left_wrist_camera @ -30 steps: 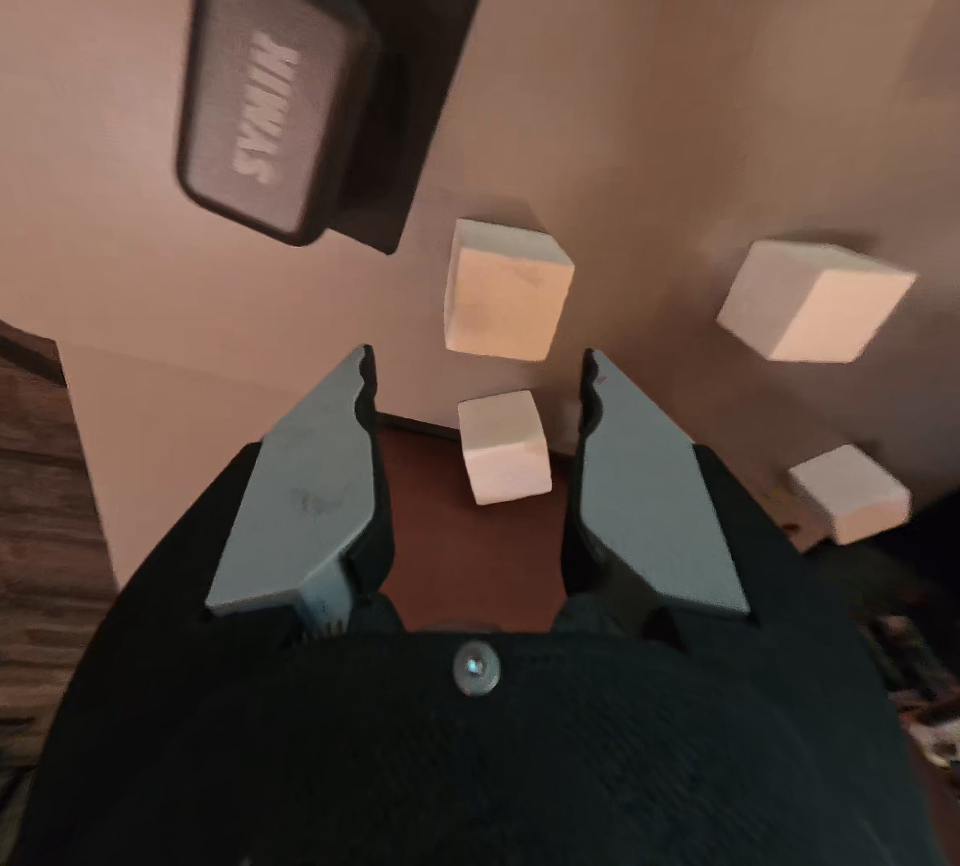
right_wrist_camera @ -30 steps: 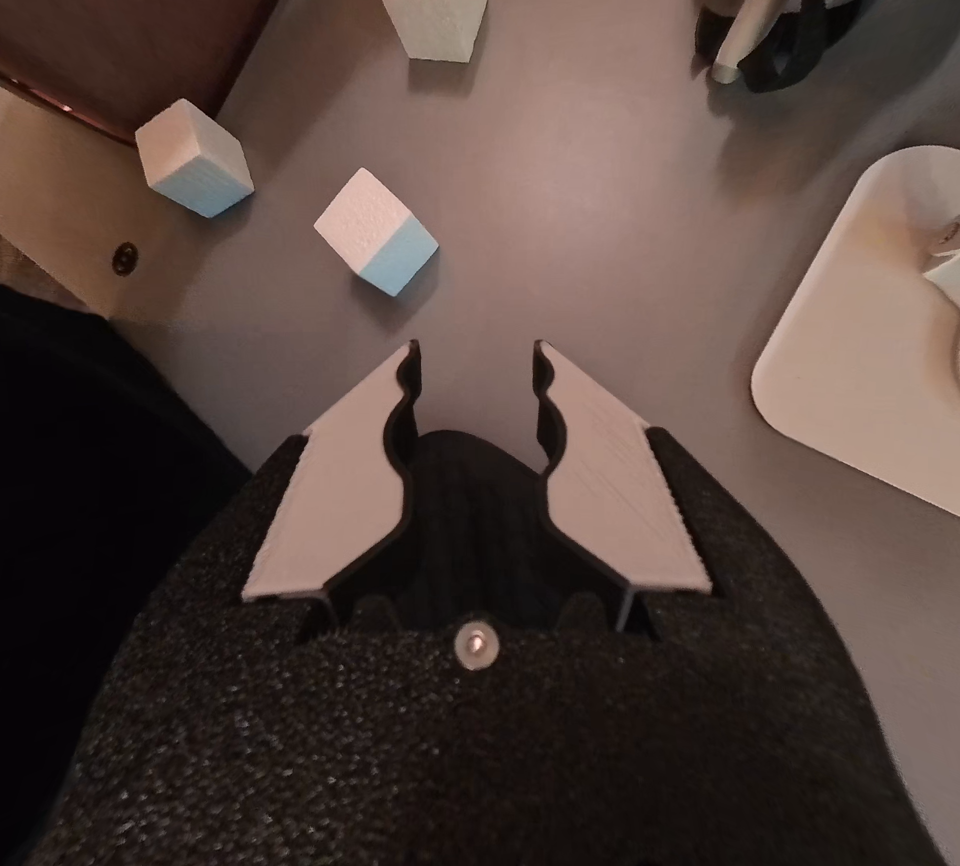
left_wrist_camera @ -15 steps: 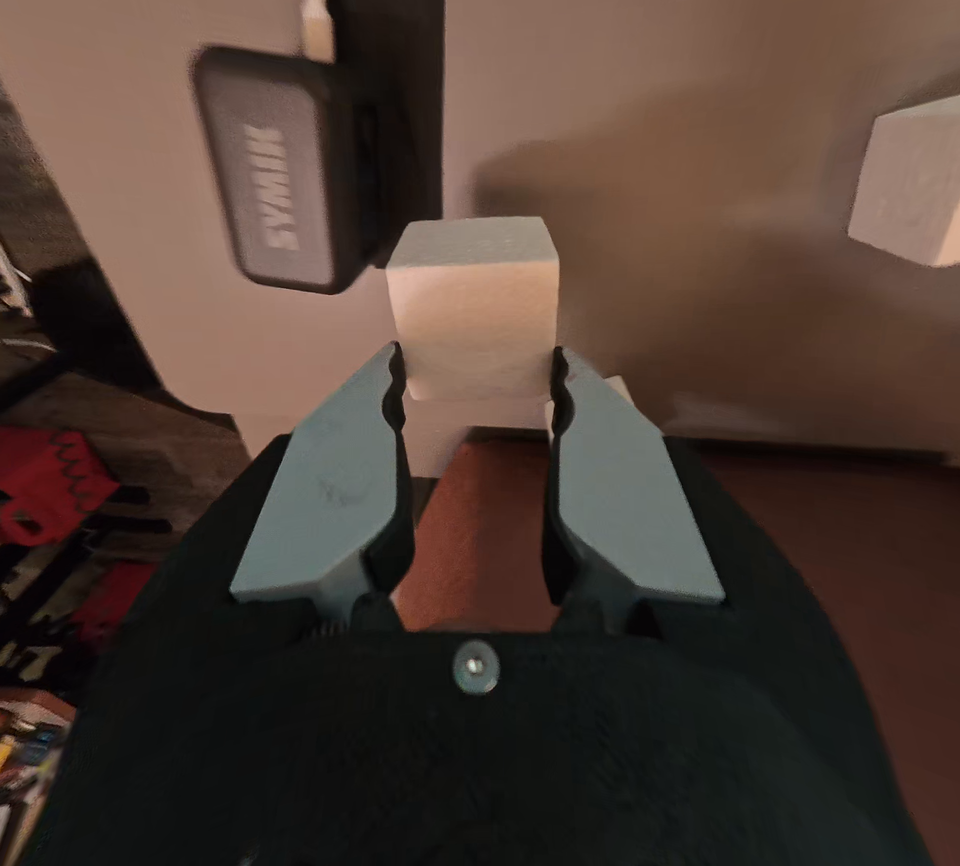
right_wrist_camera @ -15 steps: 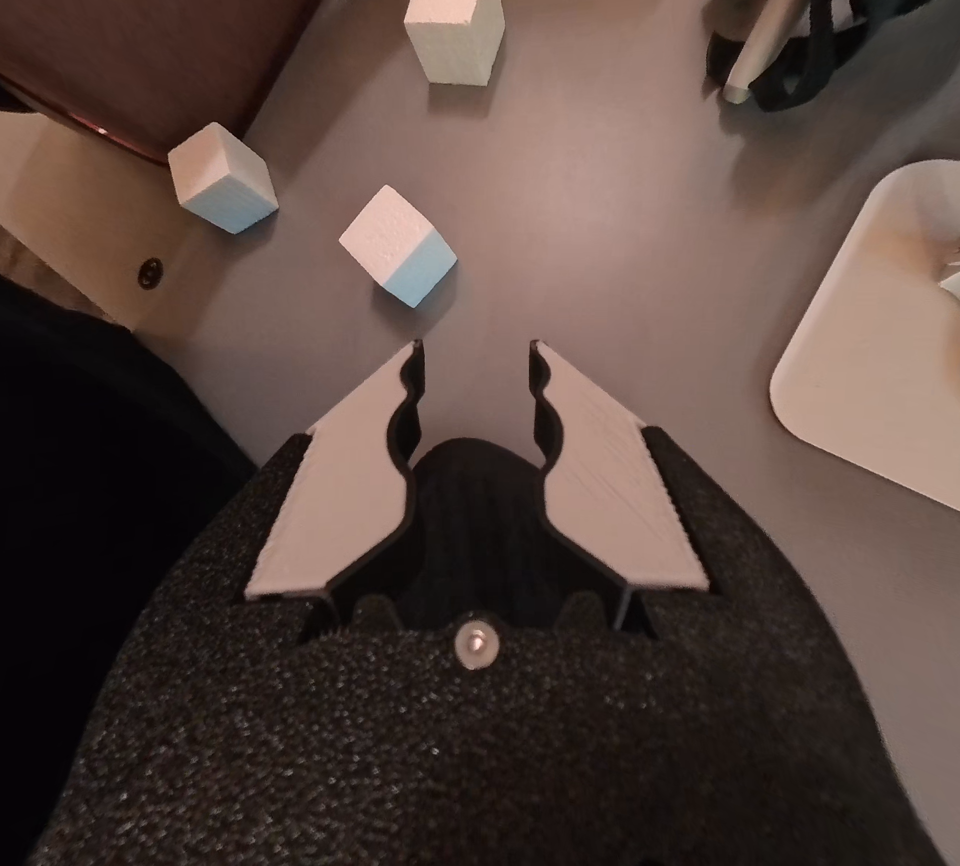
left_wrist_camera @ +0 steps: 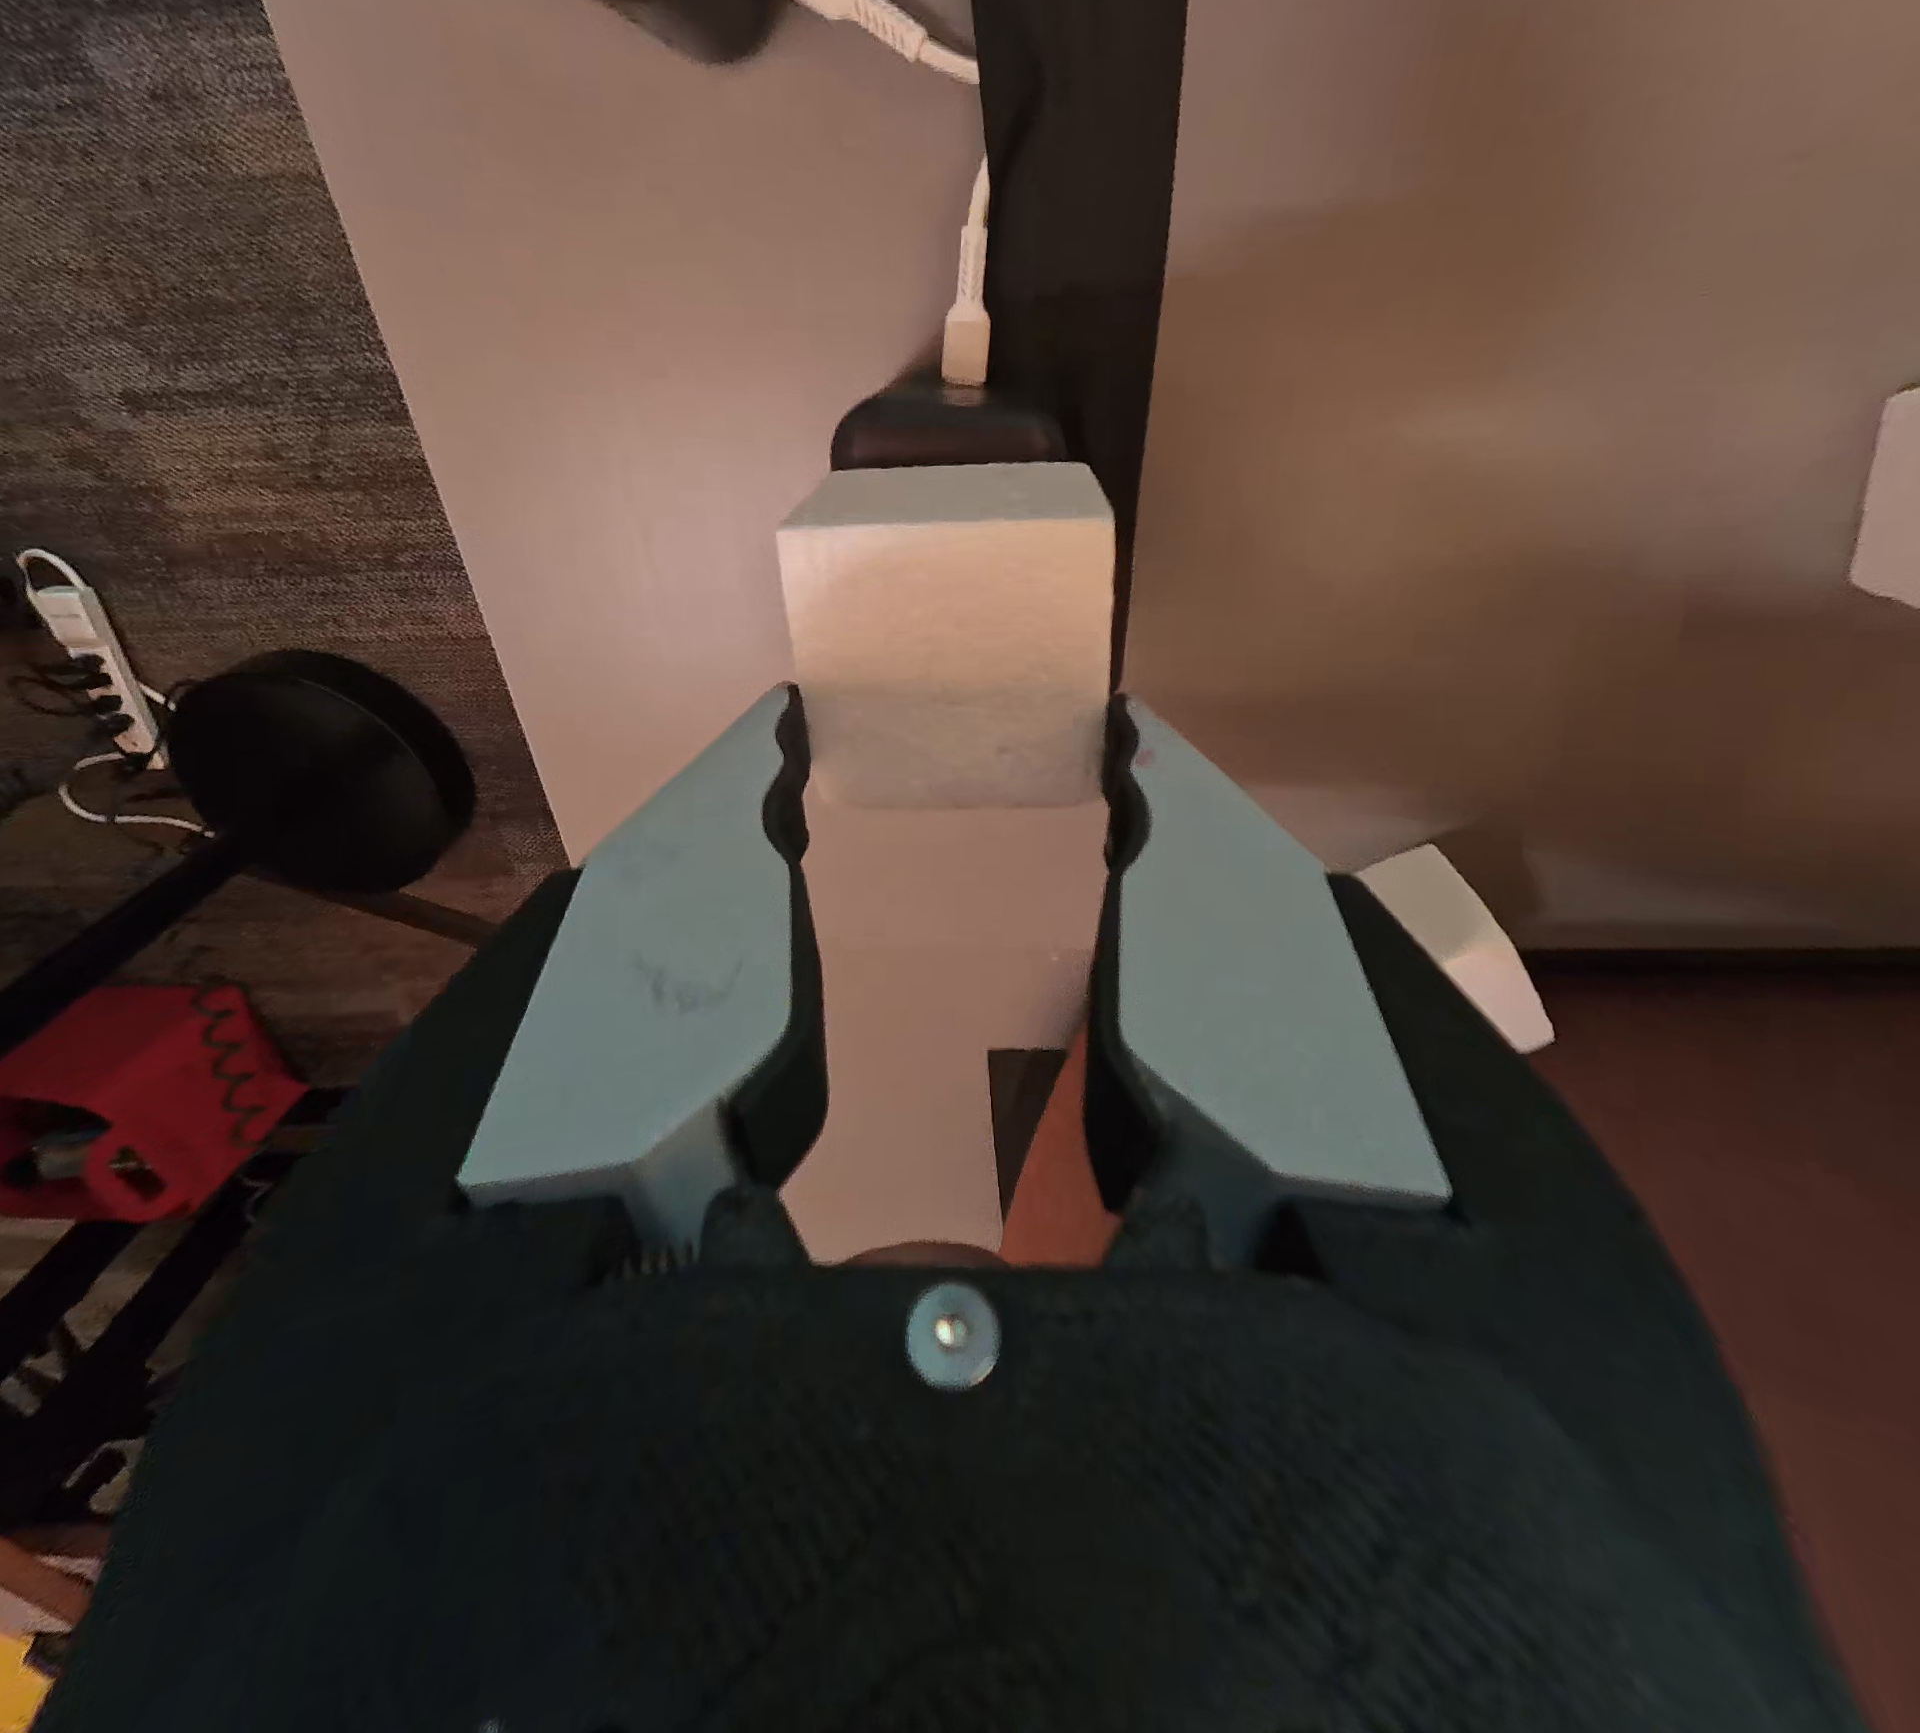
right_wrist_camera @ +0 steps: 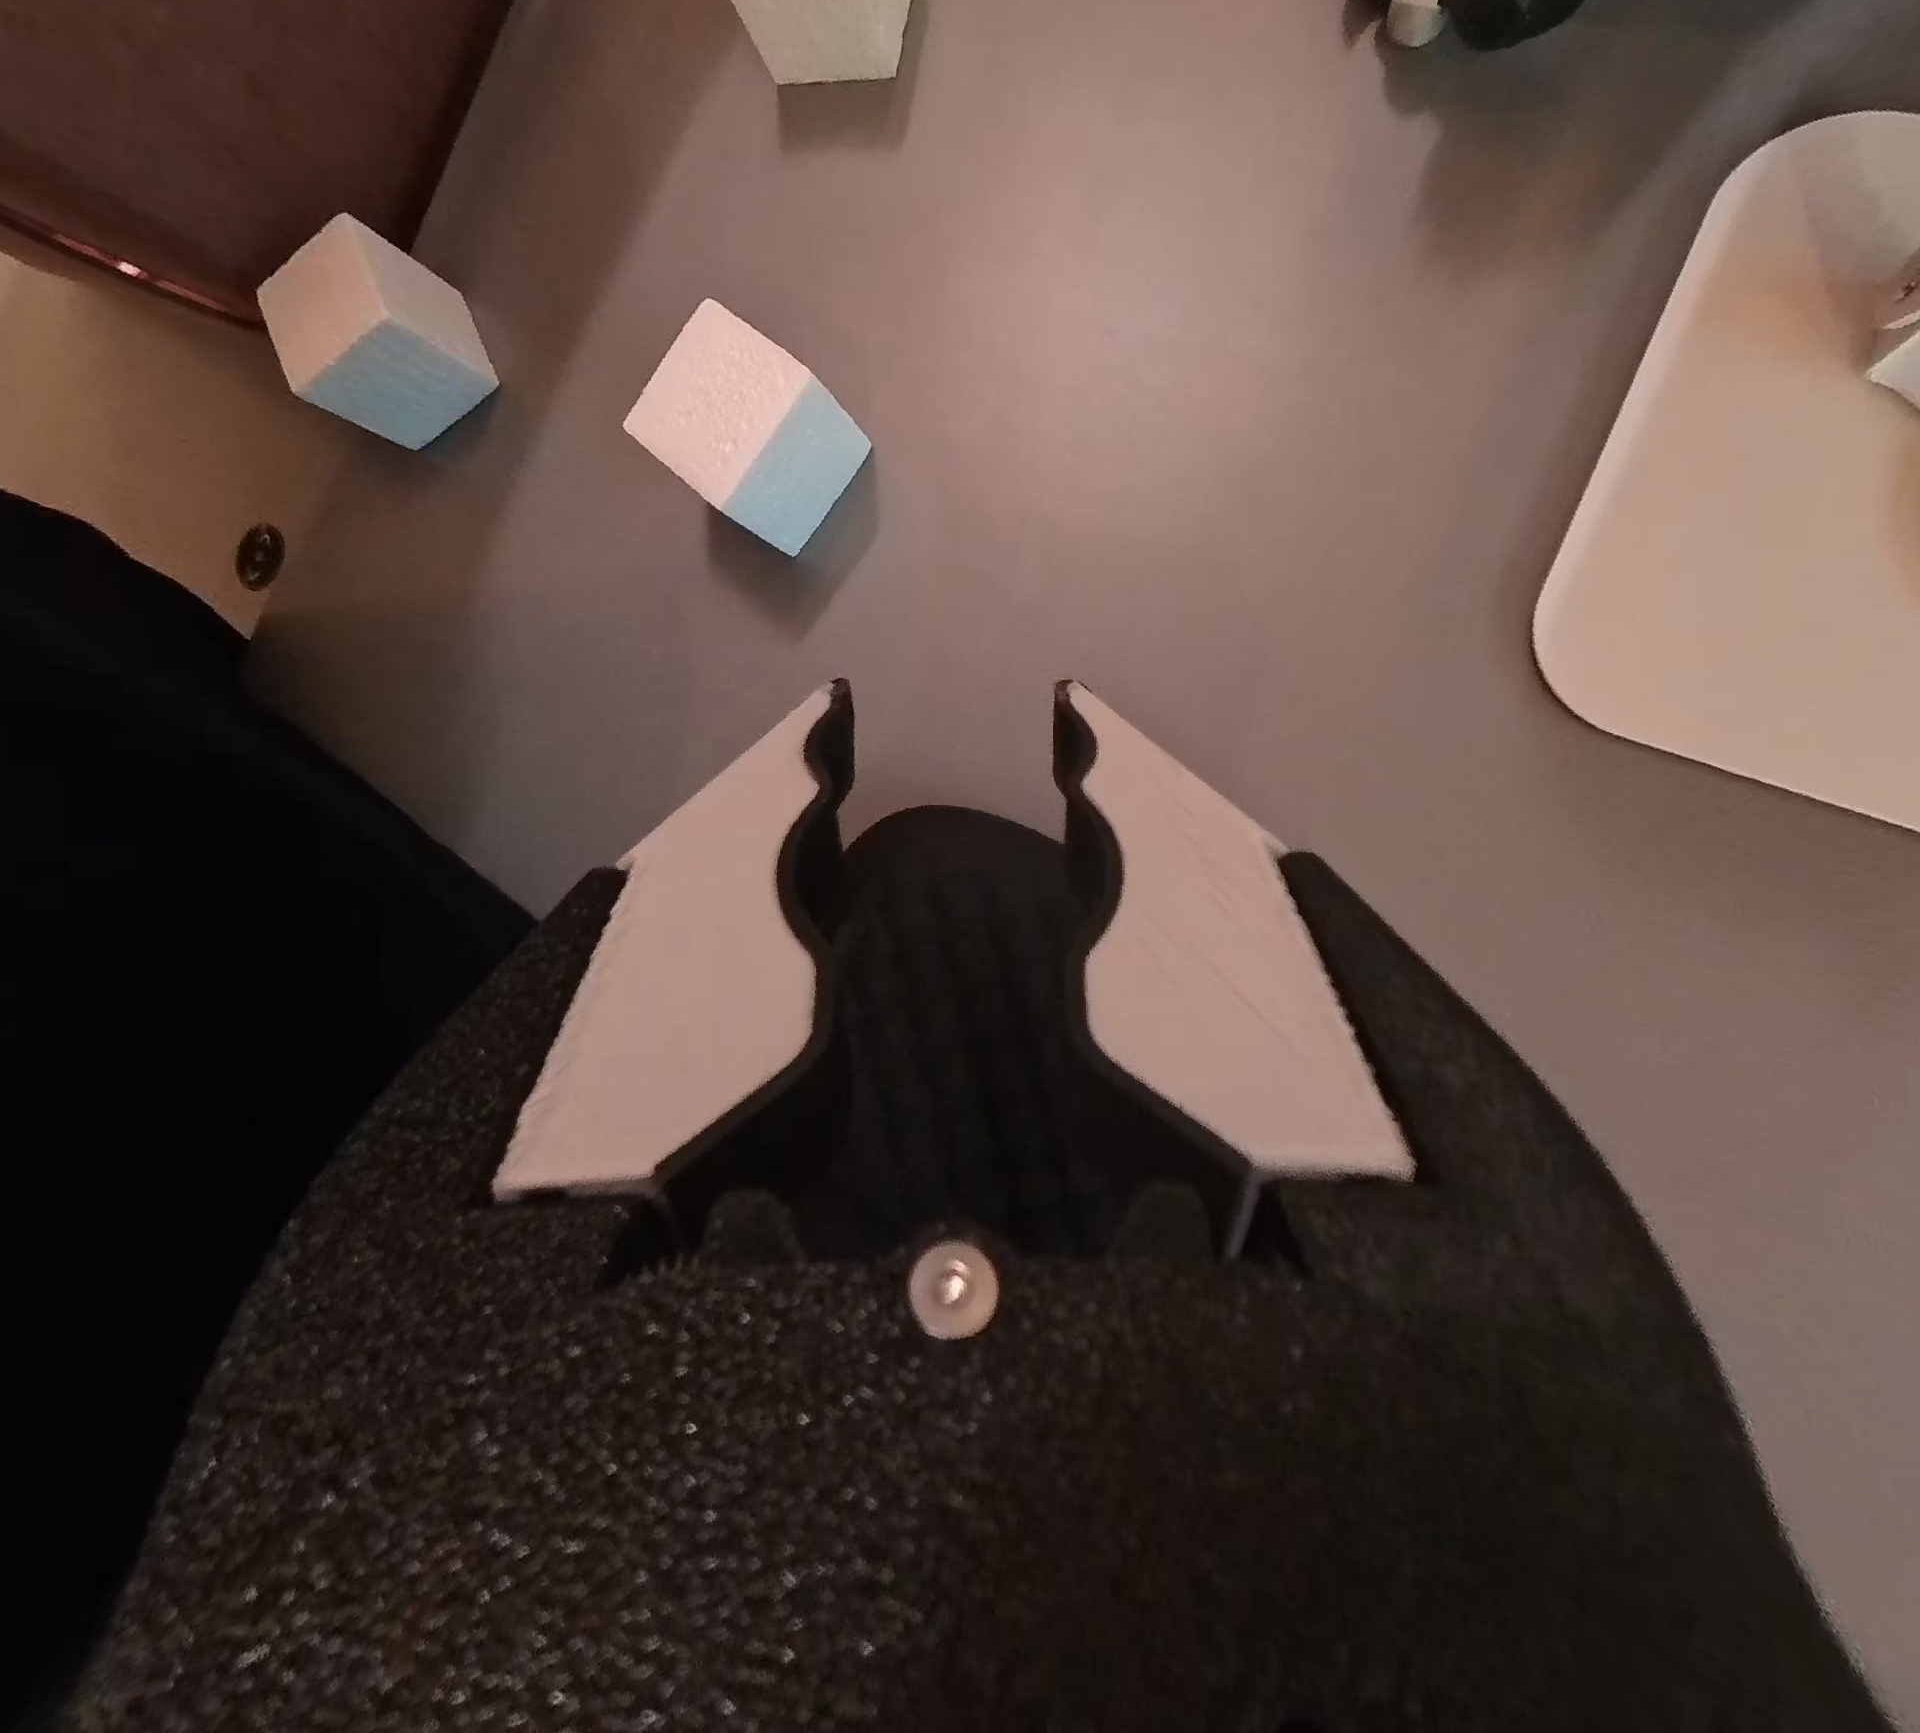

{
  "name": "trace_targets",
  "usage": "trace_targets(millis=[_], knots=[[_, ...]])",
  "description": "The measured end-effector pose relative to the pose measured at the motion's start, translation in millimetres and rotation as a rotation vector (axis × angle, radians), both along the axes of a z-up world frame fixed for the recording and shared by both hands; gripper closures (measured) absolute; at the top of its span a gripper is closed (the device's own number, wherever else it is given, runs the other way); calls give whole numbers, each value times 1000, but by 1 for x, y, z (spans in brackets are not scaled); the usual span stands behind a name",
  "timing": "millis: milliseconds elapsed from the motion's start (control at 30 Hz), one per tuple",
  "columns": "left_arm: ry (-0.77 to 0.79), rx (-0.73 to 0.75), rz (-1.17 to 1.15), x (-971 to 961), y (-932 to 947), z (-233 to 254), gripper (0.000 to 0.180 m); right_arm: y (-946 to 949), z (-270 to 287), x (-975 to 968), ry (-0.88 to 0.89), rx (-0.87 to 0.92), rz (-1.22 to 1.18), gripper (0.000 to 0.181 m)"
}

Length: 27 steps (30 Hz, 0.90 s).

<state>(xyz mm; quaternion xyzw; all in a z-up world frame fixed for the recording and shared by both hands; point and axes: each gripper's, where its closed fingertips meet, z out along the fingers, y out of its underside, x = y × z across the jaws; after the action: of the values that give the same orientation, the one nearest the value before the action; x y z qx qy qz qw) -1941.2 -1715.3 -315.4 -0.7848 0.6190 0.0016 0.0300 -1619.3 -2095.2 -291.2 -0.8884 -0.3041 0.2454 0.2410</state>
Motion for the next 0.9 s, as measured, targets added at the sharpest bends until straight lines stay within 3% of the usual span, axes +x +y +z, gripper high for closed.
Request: trace_targets(millis=[133, 233, 300, 433, 500, 600, 700, 833, 900], knots=[[37, 23, -36, -5, 4, -1, 124, 1, 1, -2, -6, -1, 10, 143], [33, 16, -38, -8, 0, 4, 114, 2, 2, -5, -11, 5, 24, 143], [15, 12, -13, -9, -4, 12, 97, 2, 3, -5, -9, 7, 26, 143], [107, 35, 43, -32, -20, 34, 89, 2, 2, -5, 4, 8, 28, 144], [127, -108, 155, -35, -63, 36, 97, 4, 3, -7, 14, 18, 33, 144], [262, -273, 233, -52, -123, 16, 84, 6, 5, -10, 41, 29, 38, 144], [453, -262, 229, -82, -143, -11, 79, 8, 7, -14, 63, 38, 53, 144], [492, -400, 334, -88, -169, -41, 79, 6, 11, -15, 66, 59, 73, 145], [542, -471, 365, -94, -184, -52, 88, 4, 13, -12, 65, 70, 70, 145]])
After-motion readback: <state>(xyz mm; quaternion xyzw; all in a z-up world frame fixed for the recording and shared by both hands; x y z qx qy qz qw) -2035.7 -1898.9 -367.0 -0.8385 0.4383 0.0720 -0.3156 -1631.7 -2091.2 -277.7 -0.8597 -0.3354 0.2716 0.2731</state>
